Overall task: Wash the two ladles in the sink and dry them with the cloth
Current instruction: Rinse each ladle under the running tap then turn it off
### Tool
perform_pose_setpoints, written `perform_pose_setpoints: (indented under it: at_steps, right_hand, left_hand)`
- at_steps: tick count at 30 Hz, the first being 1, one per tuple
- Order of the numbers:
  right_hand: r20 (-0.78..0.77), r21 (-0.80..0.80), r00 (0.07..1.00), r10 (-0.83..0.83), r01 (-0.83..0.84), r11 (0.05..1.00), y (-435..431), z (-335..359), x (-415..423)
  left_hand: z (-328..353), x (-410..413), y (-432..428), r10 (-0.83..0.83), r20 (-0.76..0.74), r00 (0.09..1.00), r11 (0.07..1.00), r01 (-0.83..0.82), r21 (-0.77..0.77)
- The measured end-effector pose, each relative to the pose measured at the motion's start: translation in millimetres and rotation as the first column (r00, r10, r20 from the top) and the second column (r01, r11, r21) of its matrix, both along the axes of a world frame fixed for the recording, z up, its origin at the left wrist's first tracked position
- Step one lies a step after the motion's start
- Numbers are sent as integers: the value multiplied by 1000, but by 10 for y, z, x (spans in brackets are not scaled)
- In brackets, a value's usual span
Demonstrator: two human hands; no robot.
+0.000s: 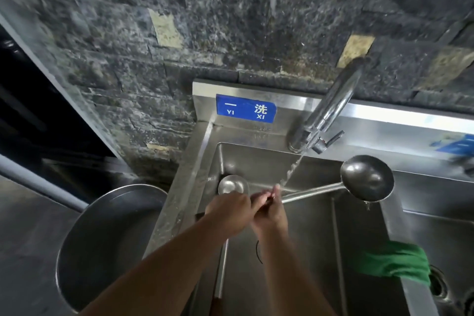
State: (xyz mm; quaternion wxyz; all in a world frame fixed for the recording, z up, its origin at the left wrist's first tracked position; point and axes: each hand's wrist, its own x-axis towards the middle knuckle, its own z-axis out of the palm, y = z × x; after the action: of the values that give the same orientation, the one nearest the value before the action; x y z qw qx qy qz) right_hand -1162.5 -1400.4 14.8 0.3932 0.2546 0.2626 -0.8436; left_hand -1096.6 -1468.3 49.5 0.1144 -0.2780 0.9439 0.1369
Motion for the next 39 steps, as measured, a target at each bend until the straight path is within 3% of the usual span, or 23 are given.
perform_pose_setpoints:
  at_steps: [4, 6, 10, 21, 24, 29, 32, 34, 37, 39]
  right_hand:
    - [36, 88, 996, 76, -79, 993, -38, 17, 71]
    - [139, 122, 990, 33, -50, 991, 52, -12, -121]
    - [148, 165, 984, -99, 74, 983, 386, -129, -633]
    - [158, 114, 965, -209, 193, 975, 622, -323, -910]
    - [172, 80, 977, -129, 117, 990, 369, -199, -466]
    - [222, 141, 967, 126, -160, 977, -205, -19, 466]
    - [278, 191, 940, 195, -253, 948, -266, 2, 685]
    - [252, 198, 956, 150, -202, 959, -149, -4, 539]
    - [128, 330, 989, 79, -117, 937, 129, -110, 64]
    - [112, 318, 993, 36, -70, 946, 386, -208, -224]
  left_hand:
    - [-213, 9, -116, 35, -5, 999, 996, -35, 80]
    - [-251, 117, -228, -37, 20, 999, 993, 35, 115]
    - [-90, 352, -571, -38, 112, 993, 970, 10, 241]
    - [-28, 730, -800, -19, 199, 980, 989, -11, 148]
    - [-22, 717, -617, 36, 158, 987, 980, -67, 189]
    - [-61, 560, -264, 157, 23, 987, 976, -159, 151]
    - [-74, 605, -216, 133, 73, 988, 973, -144, 178]
    - [-28, 671, -221, 60, 128, 990, 981, -82, 177]
    - [47, 820, -370, 27, 202, 979, 993, -49, 107]
    - [69, 946, -509, 32, 231, 972, 992, -59, 113]
